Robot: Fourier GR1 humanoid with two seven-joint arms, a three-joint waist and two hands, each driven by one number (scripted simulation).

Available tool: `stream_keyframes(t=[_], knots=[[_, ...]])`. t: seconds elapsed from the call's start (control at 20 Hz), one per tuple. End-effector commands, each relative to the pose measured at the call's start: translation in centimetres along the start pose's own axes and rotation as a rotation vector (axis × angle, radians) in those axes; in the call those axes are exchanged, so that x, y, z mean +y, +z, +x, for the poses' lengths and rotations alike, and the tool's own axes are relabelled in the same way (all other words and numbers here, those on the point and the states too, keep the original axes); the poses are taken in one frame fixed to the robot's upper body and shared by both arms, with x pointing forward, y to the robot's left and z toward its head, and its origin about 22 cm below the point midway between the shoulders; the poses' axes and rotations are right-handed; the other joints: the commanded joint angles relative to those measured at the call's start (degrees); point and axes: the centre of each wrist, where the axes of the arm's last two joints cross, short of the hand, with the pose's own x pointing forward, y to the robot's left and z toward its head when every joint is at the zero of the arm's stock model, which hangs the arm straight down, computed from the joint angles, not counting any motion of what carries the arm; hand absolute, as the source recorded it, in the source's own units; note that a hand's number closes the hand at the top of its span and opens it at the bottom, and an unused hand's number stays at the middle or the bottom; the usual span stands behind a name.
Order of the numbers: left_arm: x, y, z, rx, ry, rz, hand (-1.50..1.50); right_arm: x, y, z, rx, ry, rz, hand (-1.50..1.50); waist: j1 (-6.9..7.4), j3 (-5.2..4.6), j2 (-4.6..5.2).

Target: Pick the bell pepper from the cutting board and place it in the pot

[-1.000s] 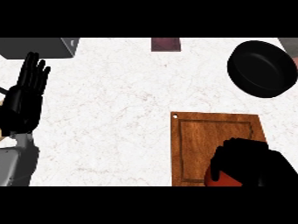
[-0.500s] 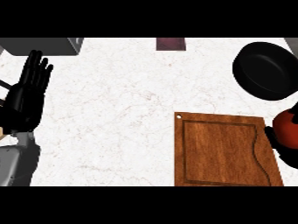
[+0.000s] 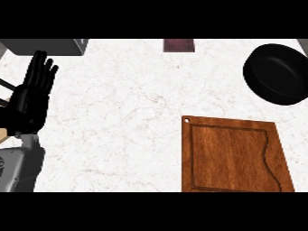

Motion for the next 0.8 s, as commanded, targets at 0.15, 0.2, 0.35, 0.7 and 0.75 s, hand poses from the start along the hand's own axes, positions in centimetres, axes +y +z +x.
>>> stream_keyframes(t=[0.15,0.2,0.35,0.7,0.75], knots=[[-1.1,-0.5,0.1,0.001,-0.001,-0.01,0.0,1.5,-3.0,-7.0,0.005,-0.008,0.012,1.5,0.62,0.03,0.23],[-0.1,-0.9,0.7,-0.013,0.0,-0.003,0.0,0.6,-3.0,-8.4,-0.002,-0.025,0.03,1.5,0.74,0.03,0.27],[0.1,-0.6,0.0,-0.011,0.006,-0.02,0.0,3.0,-3.6,-10.0,0.001,-0.006,0.027,1.5,1.35,0.06,0.5],[-0.9,-2.3,-0.4,-0.007,0.005,-0.015,0.0,4.7,-5.2,-11.8,0.026,0.026,0.045,1.5,1.3,0.06,0.69],[-1.8,-2.5,1.4,-0.01,-0.005,-0.023,0.0,6.4,-5.6,-11.0,0.027,0.061,0.095,1.5,1.73,0.09,0.64]])
